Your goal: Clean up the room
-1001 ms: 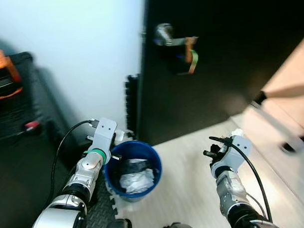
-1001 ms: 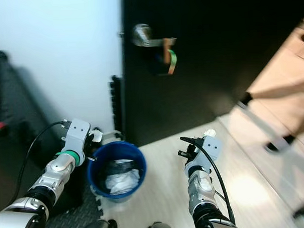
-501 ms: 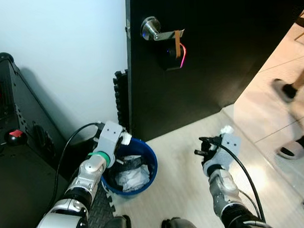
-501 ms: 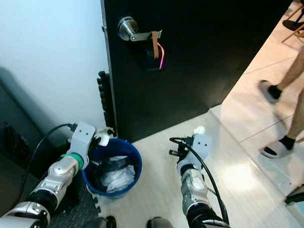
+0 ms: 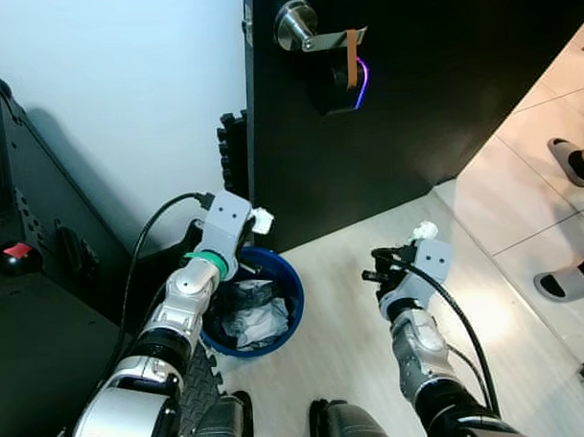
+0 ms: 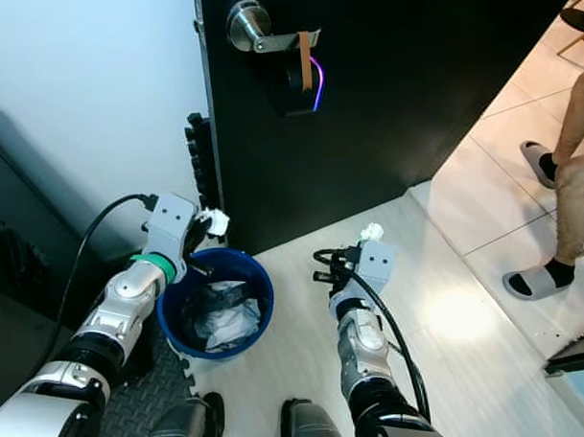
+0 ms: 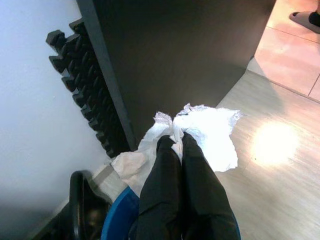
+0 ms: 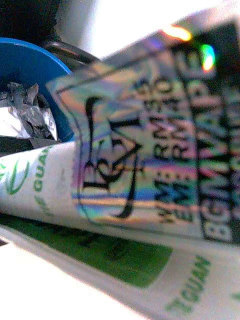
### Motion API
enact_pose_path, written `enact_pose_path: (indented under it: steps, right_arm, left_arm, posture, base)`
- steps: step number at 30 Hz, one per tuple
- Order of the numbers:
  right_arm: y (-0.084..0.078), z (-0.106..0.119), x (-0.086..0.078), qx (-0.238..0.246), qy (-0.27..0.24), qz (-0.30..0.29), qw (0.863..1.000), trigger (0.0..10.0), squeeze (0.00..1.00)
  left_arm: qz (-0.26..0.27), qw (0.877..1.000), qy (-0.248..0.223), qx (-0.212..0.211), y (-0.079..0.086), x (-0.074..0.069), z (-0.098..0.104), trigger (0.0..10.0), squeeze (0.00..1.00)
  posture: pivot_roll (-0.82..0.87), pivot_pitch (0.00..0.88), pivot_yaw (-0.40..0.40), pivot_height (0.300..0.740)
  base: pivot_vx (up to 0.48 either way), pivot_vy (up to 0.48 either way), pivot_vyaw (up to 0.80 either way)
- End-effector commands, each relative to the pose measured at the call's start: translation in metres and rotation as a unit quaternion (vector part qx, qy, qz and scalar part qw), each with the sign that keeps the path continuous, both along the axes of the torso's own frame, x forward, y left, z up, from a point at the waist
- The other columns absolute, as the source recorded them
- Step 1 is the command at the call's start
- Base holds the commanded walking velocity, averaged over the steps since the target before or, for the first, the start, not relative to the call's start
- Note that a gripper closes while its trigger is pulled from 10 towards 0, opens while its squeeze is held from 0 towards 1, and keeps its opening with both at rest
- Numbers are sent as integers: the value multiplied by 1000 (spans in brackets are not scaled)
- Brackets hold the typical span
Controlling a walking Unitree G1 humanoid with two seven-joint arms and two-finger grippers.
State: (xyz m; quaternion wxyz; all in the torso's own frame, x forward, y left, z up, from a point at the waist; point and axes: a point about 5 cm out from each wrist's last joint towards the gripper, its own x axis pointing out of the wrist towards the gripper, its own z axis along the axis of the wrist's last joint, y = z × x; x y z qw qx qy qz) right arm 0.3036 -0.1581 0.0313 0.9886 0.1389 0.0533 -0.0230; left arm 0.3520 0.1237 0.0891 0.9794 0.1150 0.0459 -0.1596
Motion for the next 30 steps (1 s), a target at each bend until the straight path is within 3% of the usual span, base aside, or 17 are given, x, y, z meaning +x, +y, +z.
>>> enact_pose_path:
  steps: [1,5,21,23,28,30]
  right_arm:
    - [-3,-3,-3,2,3,-4,1000,10000,0]
    - [-2,-5,-6,2,6,-1,1000,10000,0]
    - [1,-6,-6,1,10,16,1000,10000,0]
    - [13,-5,-6,-11,4,55,998,10000,0]
    - [20,-4,-6,-16,-1,78,997,10000,0]
    - [36,0,-4,-23,-13,126,992,10000,0]
  left_arm:
    - [2,1000,15,-2,-2,-4,-8,10000,0]
    - [15,1000,21,-7,2,-7,-11,10000,0]
    - [10,999,47,-17,7,-13,-20,10000,0]
    - [17,998,60,-2,10,-17,-27,10000,0]
    - [25,997,66,7,13,-19,-31,10000,0]
    - [58,994,88,35,26,-27,-44,10000,0]
  posture:
    - [70,169,0,740]
    - [70,169,0,740]
    - [73,151,-1,740]
    - [79,156,-7,740]
    - [84,158,-11,740]
    - [94,165,-15,740]
  base:
    - [0,-461,0]
    - [0,-401,0]
    - [0,0,0]
    - [0,0,0]
    - [0,0,0]
    - [0,0,0]
